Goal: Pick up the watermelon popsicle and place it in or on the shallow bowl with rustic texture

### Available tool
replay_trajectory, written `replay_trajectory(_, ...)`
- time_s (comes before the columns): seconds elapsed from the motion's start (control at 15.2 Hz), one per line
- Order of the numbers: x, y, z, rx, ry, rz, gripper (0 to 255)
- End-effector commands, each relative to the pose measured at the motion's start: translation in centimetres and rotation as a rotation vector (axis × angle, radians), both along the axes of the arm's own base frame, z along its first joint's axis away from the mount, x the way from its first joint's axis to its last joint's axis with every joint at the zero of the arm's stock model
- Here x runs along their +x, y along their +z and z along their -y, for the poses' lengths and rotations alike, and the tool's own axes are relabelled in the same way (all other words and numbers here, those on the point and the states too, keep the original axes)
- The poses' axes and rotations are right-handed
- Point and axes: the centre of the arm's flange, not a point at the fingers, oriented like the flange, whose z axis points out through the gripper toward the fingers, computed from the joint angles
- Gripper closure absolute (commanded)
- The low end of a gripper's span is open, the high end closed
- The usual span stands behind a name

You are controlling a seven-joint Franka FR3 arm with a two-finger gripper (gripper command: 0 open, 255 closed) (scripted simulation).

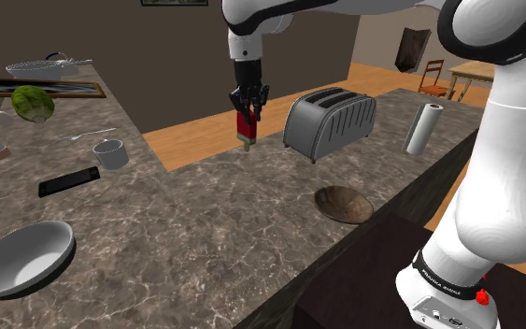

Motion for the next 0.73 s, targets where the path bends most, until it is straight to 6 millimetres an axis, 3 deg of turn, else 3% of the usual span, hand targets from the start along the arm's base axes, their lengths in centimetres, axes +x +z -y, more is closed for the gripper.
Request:
replay_trajectory(0.0, -1.9, 0.6, 0.2, 0.0, 0.0, 0.0, 255)
replay_trajectory(0.66, -14.8, 2.8, 2.3, 0.0, 0.0, 0.0, 255)
